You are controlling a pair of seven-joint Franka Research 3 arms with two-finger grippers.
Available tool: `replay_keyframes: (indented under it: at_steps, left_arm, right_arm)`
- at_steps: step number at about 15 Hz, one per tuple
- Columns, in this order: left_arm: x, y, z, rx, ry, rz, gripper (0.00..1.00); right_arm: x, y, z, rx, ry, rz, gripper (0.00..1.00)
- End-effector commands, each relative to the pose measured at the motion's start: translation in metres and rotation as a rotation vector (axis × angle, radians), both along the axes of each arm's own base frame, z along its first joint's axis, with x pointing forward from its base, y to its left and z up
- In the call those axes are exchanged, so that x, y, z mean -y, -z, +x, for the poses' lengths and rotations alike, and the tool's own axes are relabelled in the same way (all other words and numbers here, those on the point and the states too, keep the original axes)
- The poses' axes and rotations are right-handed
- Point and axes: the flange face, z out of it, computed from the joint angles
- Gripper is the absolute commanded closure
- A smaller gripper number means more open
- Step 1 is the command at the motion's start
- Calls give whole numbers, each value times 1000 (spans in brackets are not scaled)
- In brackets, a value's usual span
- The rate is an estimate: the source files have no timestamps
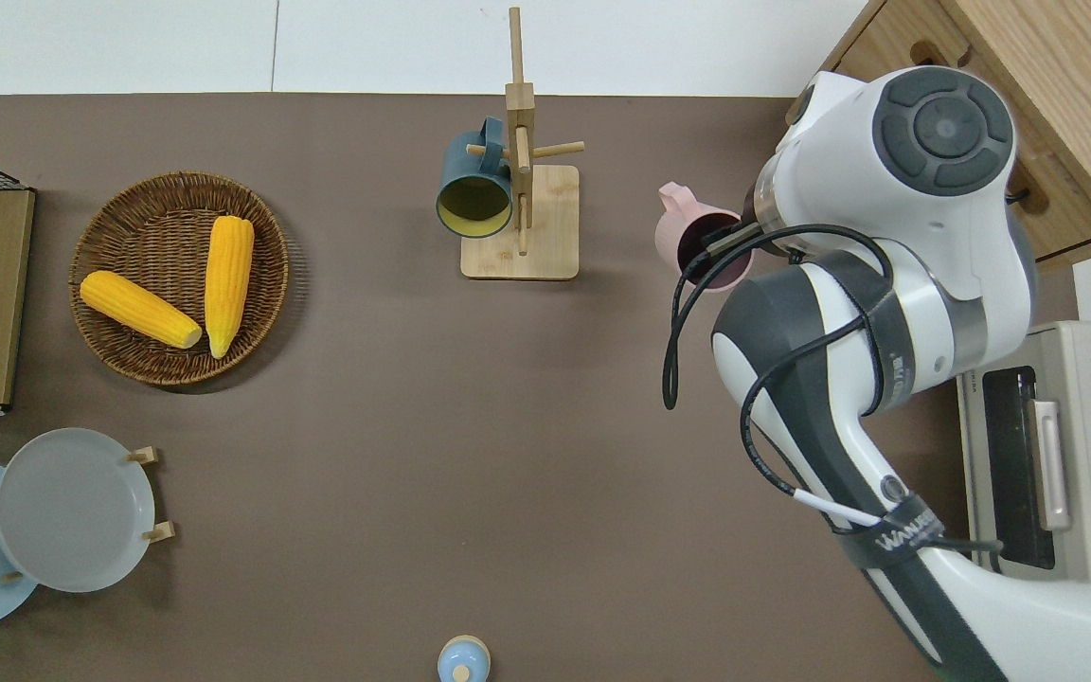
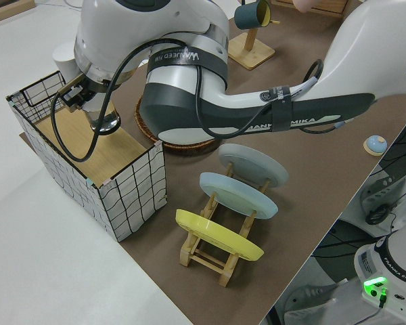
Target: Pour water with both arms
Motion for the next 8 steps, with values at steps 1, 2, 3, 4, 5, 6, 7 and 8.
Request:
replay_keyframes:
  at_steps: [1,2,3,4,5,6,7,8]
  left_arm:
    - [39,-55,-11,-44,-28,33,1000]
    - [48,-57,-12,-79,-28,34,1000]
    - [59,-63,-14,-100,-36,36,1000]
    - [70,-64,-17,-121,-44,44,1000]
    - [88,-66,-18,-131,-46,47,1000]
    - [99,-63,-21,-145,-62,42,1000]
    - [112,-63,-25,-144,-76,33,1000]
    - [126,-63,-30,-140,-81,28,1000]
  right_arm:
    - [1,-5,-28,-137,70,-46,1000]
    - [-7,-4,-35,-169,80,-51,1000]
    - [-19,-6,-43,-191,85,-49,1000]
    - [-30,-4,-49,-211,107,-40,1000]
    - [-42,-3,-54,-223,143,-24,1000]
    - [-53,0,-58,-237,178,-3,1000]
    - [-65,3,-62,-255,212,24,1000]
    - [-79,7,-67,-275,250,52,1000]
